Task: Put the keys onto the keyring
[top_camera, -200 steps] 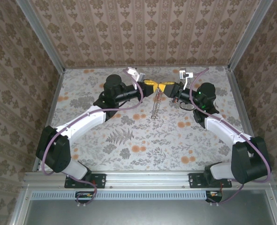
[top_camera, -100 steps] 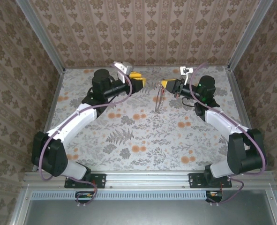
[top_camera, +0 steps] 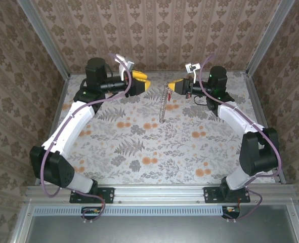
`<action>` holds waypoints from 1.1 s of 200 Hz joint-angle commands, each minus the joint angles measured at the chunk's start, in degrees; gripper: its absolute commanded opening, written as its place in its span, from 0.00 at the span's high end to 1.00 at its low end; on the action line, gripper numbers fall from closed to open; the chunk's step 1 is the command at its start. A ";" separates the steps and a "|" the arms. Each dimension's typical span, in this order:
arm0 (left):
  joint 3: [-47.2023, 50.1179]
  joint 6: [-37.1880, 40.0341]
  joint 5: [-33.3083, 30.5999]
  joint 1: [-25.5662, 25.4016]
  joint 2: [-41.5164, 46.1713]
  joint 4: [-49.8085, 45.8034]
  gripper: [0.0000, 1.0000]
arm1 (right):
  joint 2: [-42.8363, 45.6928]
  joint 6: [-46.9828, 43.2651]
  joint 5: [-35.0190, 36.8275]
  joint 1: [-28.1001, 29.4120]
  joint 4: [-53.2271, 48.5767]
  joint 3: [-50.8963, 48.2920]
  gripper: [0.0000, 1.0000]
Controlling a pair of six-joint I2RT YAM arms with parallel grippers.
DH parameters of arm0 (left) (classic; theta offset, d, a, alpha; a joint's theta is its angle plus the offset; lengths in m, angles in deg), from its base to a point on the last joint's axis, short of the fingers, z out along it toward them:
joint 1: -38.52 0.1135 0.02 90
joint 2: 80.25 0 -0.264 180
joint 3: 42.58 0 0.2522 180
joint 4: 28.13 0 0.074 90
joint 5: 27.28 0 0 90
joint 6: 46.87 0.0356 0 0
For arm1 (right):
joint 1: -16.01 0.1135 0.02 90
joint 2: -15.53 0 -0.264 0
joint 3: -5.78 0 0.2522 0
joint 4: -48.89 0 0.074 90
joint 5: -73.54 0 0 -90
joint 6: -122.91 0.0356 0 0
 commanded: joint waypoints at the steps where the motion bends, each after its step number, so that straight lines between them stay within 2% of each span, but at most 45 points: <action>1: -3.35 2.03 7.41 0.09 -2.61 -5.98 0.48 | -0.78 0.77 -2.58 -0.07 0.48 3.18 1.00; 65: -4.40 -1.47 10.83 -0.26 -7.68 -1.29 0.47 | -2.67 7.55 -0.94 0.20 4.52 3.15 1.00; 97: -4.83 -2.68 12.67 -0.26 -10.65 2.22 0.49 | -3.55 9.34 -0.72 0.52 2.96 5.56 1.00; 172: -8.99 -9.48 15.21 -0.35 -14.32 7.61 0.55 | -2.32 7.72 -0.89 1.73 -0.84 8.01 1.00; 220: -12.52 -9.83 15.65 -0.22 -17.24 6.04 0.57 | -1.94 6.31 0.40 1.82 -1.08 7.59 1.00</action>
